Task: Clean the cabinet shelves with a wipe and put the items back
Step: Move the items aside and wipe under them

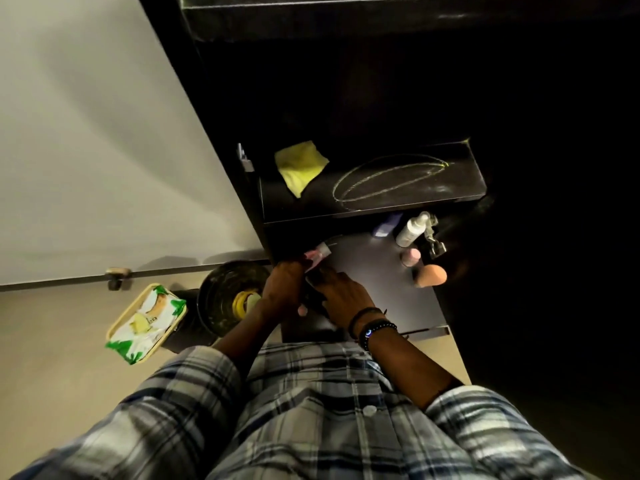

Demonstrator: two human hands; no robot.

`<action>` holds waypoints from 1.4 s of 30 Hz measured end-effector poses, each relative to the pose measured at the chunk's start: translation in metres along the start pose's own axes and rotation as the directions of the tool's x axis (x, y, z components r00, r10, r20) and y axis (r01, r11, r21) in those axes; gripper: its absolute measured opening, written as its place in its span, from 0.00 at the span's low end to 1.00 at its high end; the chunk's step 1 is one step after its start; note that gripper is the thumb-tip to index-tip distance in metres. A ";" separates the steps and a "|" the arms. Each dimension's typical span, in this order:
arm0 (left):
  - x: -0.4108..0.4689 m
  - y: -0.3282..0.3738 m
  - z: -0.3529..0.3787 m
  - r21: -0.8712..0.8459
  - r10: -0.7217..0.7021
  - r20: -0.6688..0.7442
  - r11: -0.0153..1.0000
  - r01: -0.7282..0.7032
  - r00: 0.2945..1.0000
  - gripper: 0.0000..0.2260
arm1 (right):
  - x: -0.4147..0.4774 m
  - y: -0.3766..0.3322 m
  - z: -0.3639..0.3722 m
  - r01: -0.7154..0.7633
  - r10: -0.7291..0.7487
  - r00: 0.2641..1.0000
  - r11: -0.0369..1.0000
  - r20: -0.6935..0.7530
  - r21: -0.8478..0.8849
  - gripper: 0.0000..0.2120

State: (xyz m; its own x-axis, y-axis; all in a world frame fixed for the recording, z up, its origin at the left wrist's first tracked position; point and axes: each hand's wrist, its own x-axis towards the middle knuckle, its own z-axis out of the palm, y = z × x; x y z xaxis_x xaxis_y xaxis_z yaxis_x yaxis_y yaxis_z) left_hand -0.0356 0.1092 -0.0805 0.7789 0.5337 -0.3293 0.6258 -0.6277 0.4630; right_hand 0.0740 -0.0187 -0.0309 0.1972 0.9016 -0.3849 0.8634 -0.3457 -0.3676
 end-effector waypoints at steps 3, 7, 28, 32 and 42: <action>-0.019 0.023 -0.030 -0.050 0.049 -0.002 0.998 -0.049 0.999 0.32 | 0.002 -0.006 0.002 -0.020 0.020 1.000 0.998 0.007 -0.062 0.26; -0.023 0.021 -0.039 -0.124 0.072 0.053 0.990 -0.065 0.996 0.30 | 0.007 -0.006 -0.004 -0.070 0.067 0.997 0.994 -0.044 -0.079 0.19; 0.032 0.134 0.004 -0.115 0.159 -0.003 0.981 -0.159 0.987 0.11 | -0.074 0.094 -0.024 -0.555 0.595 0.766 0.803 -0.243 0.217 0.15; 0.042 0.166 0.026 -0.157 0.202 -0.009 0.967 -0.201 0.979 0.12 | -0.088 0.118 -0.025 -0.567 0.596 0.772 0.803 -0.223 0.184 0.19; 0.051 0.197 0.049 -0.086 0.258 0.055 0.964 -0.253 0.964 0.15 | -0.097 0.144 -0.026 -0.506 0.525 0.830 0.851 -0.188 0.143 0.24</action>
State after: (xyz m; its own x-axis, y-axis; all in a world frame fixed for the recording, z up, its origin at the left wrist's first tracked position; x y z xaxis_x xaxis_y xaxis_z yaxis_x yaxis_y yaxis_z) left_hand 0.1299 -0.0150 -0.0465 0.9151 0.3214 -0.2434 0.4024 -0.6914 0.6001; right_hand 0.1915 -0.1493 -0.0247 0.7040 0.6160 -0.3534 0.5686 -0.7871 -0.2391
